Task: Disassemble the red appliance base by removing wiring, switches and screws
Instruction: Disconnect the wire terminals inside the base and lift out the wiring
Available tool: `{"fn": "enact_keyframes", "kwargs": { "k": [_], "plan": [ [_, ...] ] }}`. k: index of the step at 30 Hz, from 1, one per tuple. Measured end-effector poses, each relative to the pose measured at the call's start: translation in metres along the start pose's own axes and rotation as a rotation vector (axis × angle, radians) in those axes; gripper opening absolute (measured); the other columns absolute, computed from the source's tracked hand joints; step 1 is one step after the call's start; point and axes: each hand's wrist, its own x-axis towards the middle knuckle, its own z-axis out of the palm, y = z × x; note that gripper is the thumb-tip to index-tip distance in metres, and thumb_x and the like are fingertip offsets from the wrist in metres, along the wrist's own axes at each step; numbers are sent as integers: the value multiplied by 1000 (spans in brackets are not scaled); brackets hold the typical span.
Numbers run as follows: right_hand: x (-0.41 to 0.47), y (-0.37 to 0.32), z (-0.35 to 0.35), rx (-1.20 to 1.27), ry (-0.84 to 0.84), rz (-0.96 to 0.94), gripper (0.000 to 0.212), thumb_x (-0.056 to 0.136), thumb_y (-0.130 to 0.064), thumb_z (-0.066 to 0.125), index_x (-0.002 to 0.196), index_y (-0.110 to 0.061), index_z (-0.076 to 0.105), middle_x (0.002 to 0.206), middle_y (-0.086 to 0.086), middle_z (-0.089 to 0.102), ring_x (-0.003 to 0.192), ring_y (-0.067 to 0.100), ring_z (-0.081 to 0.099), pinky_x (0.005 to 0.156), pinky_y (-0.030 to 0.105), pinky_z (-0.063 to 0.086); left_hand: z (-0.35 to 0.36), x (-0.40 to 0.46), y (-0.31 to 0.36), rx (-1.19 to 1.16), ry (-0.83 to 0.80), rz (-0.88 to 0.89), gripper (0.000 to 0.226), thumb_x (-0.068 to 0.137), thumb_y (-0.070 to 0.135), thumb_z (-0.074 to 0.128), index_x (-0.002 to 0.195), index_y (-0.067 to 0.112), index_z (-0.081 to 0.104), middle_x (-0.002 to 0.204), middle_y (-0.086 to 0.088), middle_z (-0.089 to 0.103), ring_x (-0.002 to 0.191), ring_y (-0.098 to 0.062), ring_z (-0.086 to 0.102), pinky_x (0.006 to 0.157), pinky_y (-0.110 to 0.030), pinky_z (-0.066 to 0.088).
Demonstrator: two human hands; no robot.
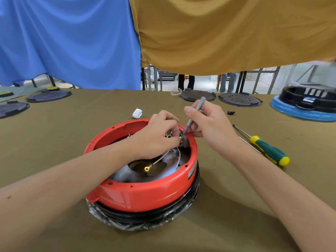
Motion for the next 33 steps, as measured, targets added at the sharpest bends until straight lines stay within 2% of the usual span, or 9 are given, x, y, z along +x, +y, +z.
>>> {"fn": "enact_keyframes", "kwargs": {
  "k": [3, 6, 8, 13, 15, 25, 28, 30, 33],
  "plan": [
    [-1, 3, -1, 68, 5, 32, 18, 102, -23, 54, 87, -12, 56, 52, -8, 54, 61, 14, 67, 62, 28, 61, -1, 0, 0, -10, -2, 1, 17, 90, 14, 62, 76, 20, 55, 124, 5, 42, 128, -14, 33, 107, -33, 28],
    [-6, 3, 1, -52, 10, -114, 21, 102, -23, 54, 85, -11, 56, 56, -10, 55, 56, 9, 60, 59, 33, 56, -2, -2, 0, -6, 3, 14, 19, 90, 15, 62, 75, 23, 53, 122, 5, 42, 124, -14, 34, 107, -34, 29],
    [-8, 2, 3, -199, -2, -255, 21, 102, -24, 54, 83, -15, 55, 60, -12, 58, 54, 5, 56, 56, 26, 50, -2, -2, 1, 1, 2, 22, 19, 90, 16, 62, 75, 24, 53, 119, 5, 41, 120, -14, 35, 106, -34, 30],
    [-11, -1, 2, -432, -72, -439, 26, 103, -28, 51, 84, -10, 53, 66, 0, 59, 63, 18, 55, 59, 32, 44, -1, 0, 1, 40, -11, 39, 5, 90, 19, 61, 87, 17, 59, 113, 4, 41, 117, -19, 37, 106, -38, 34],
    [-11, -3, 2, -478, -85, -467, 27, 103, -26, 51, 84, -8, 53, 67, 1, 58, 63, 19, 52, 60, 34, 42, -1, 1, -1, 50, -15, 39, 11, 91, 20, 61, 97, 11, 63, 114, 3, 41, 118, -20, 37, 106, -38, 35],
    [-6, -9, 10, -506, -66, -390, 28, 103, -29, 50, 85, -7, 54, 65, 0, 57, 63, 21, 52, 63, 44, 45, -1, 1, -1, 78, -10, 49, 13, 89, 19, 61, 98, 9, 63, 113, -1, 42, 114, -22, 37, 103, -37, 36],
    [-5, -8, 12, -489, -25, -324, 26, 101, -31, 51, 83, -13, 54, 64, -2, 57, 64, 22, 52, 65, 45, 47, -1, 1, 0, 54, -13, 37, 5, 89, 18, 62, 85, 18, 58, 114, 0, 41, 113, -20, 35, 100, -31, 32],
    [-2, -8, 10, -388, -2, -229, 25, 100, -30, 53, 79, -16, 53, 60, -8, 51, 61, 17, 49, 66, 45, 46, -1, 0, 0, 37, -6, 20, 19, 89, 16, 62, 76, 25, 52, 117, 2, 41, 114, -16, 33, 93, -23, 27],
    [2, -7, 6, -156, 0, -84, 23, 101, -24, 55, 81, -12, 52, 62, -4, 47, 64, 19, 50, 70, 53, 53, -1, 0, 1, 16, -13, 2, 19, 89, 15, 61, 75, 24, 52, 122, 4, 41, 117, -11, 31, 90, -20, 23]
  ]
}}
